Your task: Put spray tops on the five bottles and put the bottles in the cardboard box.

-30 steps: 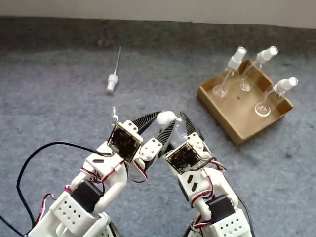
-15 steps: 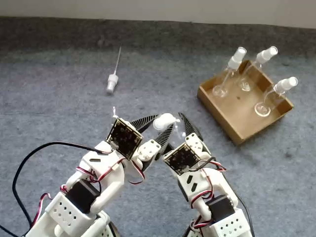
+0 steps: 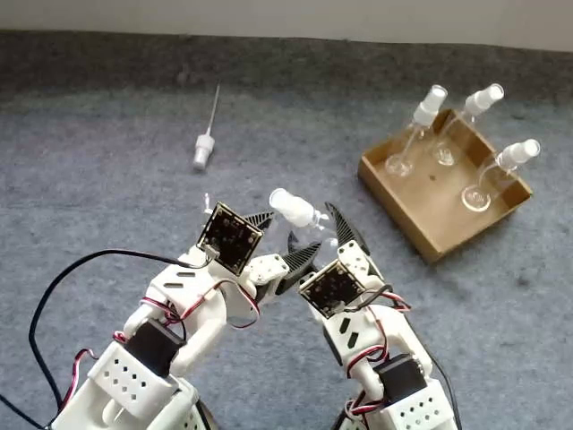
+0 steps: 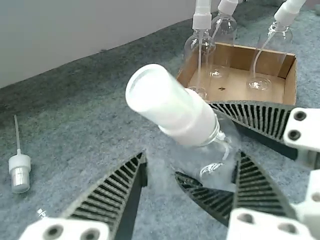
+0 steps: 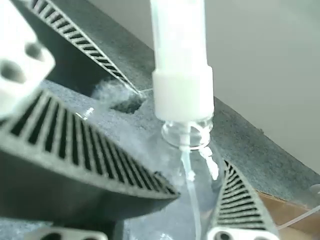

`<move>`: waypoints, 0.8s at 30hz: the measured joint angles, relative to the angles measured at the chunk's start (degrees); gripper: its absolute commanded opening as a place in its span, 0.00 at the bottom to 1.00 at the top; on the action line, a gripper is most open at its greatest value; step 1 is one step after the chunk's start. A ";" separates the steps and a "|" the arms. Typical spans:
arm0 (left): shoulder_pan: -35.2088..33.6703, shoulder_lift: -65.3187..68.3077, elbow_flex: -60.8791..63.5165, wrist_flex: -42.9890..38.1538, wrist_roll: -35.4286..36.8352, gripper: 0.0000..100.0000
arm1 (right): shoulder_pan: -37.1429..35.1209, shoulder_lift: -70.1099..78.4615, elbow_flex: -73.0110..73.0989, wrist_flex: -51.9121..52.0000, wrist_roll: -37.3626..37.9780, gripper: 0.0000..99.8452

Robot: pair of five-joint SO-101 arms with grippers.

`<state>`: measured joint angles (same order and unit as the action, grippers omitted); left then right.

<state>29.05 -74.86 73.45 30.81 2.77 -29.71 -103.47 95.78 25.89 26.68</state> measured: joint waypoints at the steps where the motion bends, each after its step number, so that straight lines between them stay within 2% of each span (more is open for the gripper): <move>1: 0.00 0.00 0.00 0.00 0.00 0.23 | 0.00 0.00 0.00 0.00 0.00 0.14; 5: 0.00 -0.09 0.00 0.00 0.00 0.23 | 0.00 0.00 0.00 0.00 -0.18 0.14; 8: -0.88 -3.25 0.00 0.00 0.00 0.23 | 0.00 0.00 0.00 0.00 -3.34 0.14; 13: -4.57 -14.95 2.46 0.00 0.00 0.23 | 1.93 0.00 0.00 -2.46 -8.00 0.14; 19: -4.40 -27.96 10.02 0.00 0.00 0.23 | 5.63 0.00 0.00 -3.69 -14.42 0.14; 21: -4.75 -29.27 10.46 0.00 0.00 0.19 | 6.68 0.00 0.00 -3.69 -15.91 0.14; 24: -4.66 -28.66 10.55 0.00 2.02 0.07 | 7.74 0.00 0.00 -3.60 -18.55 0.14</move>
<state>24.40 -103.52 84.00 30.81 4.79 -21.98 -103.47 95.78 22.29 8.13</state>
